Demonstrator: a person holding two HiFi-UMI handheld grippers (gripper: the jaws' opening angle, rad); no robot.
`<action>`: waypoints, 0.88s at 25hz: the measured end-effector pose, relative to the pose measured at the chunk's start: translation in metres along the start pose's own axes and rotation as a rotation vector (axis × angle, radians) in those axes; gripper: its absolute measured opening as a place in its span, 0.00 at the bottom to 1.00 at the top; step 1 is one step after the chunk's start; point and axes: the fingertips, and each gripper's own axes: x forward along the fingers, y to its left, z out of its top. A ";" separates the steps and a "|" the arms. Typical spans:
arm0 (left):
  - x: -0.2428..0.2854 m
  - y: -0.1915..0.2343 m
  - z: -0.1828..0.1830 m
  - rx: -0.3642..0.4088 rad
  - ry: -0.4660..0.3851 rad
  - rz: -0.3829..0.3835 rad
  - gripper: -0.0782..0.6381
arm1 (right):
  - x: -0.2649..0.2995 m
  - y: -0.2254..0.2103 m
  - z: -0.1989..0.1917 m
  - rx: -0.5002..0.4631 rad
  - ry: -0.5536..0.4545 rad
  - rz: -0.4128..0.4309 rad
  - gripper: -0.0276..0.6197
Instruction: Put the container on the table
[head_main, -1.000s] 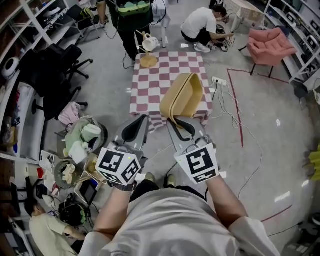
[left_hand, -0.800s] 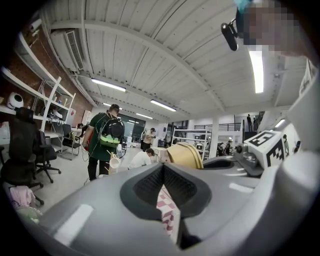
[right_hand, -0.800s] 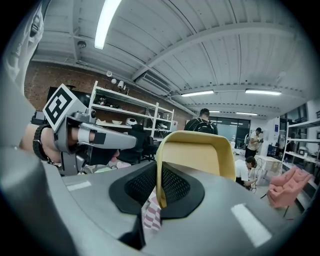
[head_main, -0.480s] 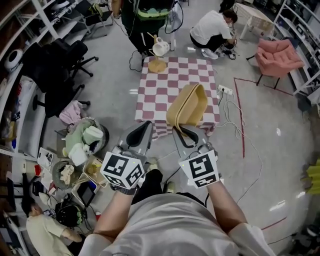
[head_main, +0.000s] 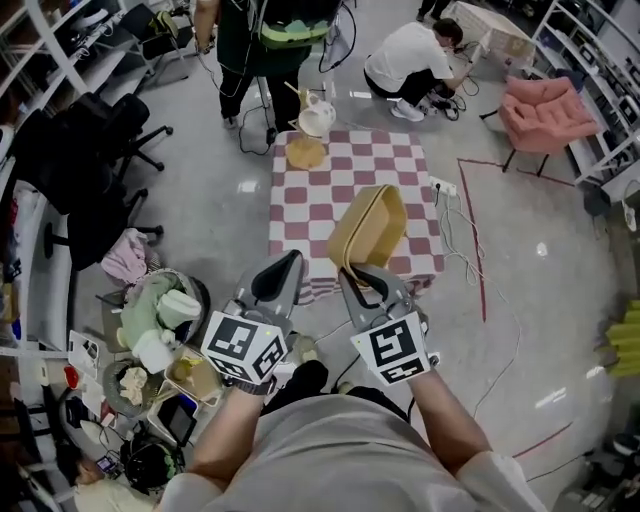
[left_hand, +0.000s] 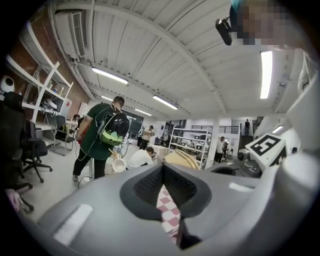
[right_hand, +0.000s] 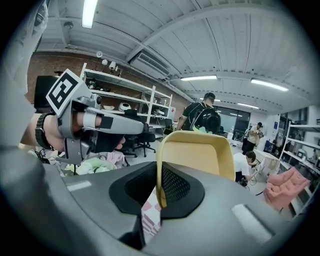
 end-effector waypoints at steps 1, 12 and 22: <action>0.005 0.009 -0.001 -0.002 0.004 -0.007 0.11 | 0.010 -0.001 0.000 0.001 0.008 -0.001 0.09; 0.038 0.083 -0.020 -0.045 0.043 -0.028 0.11 | 0.100 0.019 -0.035 -0.104 0.169 0.114 0.09; 0.072 0.135 -0.070 -0.095 0.092 0.029 0.11 | 0.179 0.013 -0.099 -0.280 0.306 0.272 0.09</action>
